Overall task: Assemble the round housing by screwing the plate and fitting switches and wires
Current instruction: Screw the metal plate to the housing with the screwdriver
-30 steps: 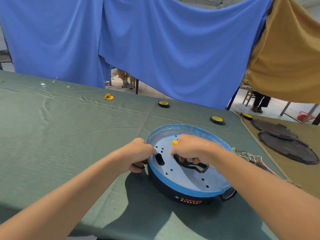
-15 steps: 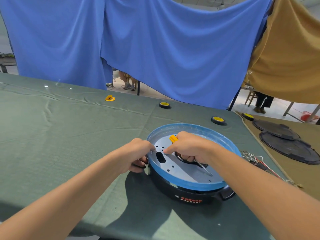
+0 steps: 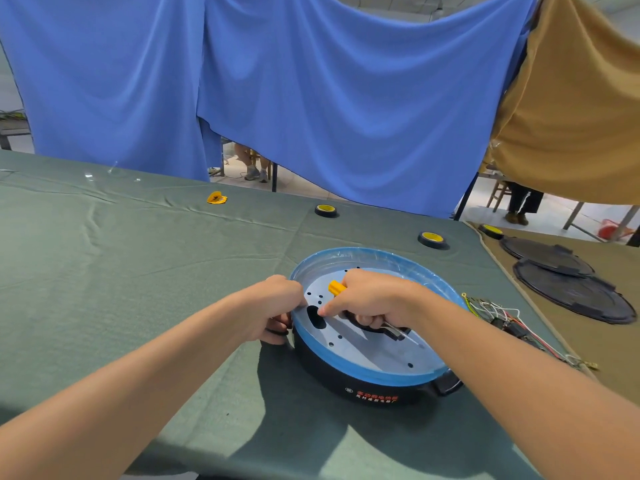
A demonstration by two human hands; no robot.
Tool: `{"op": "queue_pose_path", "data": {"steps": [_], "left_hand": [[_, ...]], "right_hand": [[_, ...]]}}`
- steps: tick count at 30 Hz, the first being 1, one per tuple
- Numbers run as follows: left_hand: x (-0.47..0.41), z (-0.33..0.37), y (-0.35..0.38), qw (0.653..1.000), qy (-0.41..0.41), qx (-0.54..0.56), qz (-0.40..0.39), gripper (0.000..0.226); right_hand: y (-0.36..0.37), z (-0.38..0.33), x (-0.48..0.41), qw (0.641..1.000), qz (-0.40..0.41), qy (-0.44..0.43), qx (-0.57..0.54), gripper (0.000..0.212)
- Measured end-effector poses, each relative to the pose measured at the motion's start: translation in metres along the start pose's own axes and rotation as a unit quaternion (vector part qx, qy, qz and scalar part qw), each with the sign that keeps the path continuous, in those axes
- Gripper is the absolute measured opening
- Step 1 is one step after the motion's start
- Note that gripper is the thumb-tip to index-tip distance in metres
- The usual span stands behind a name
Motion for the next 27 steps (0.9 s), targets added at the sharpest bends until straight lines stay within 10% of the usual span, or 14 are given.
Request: {"op": "queue_pose_path", "data": {"steps": [9,27], "left_hand": [[0.003,-0.003,-0.002,0.997,-0.018,0.074,-0.010,0.024],[0.000,-0.006,0.011,0.975,-0.041,0.208,-0.073,0.031]], "right_hand": [[0.014,0.008,-0.002,0.965,-0.076,-0.008,-0.250,0.042],[0.002,0.012,0.004,0.968,-0.069,-0.006,-0.240,0.034]]}}
Point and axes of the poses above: each hand's wrist, its own x-axis away from the middle knuckle, its own y-axis out of the palm, z = x × y, the point moved 9 cm from there along -x, towards the middle knuckle, and after that the axes turned 8 degrees about -y, right-handed, at the moved point
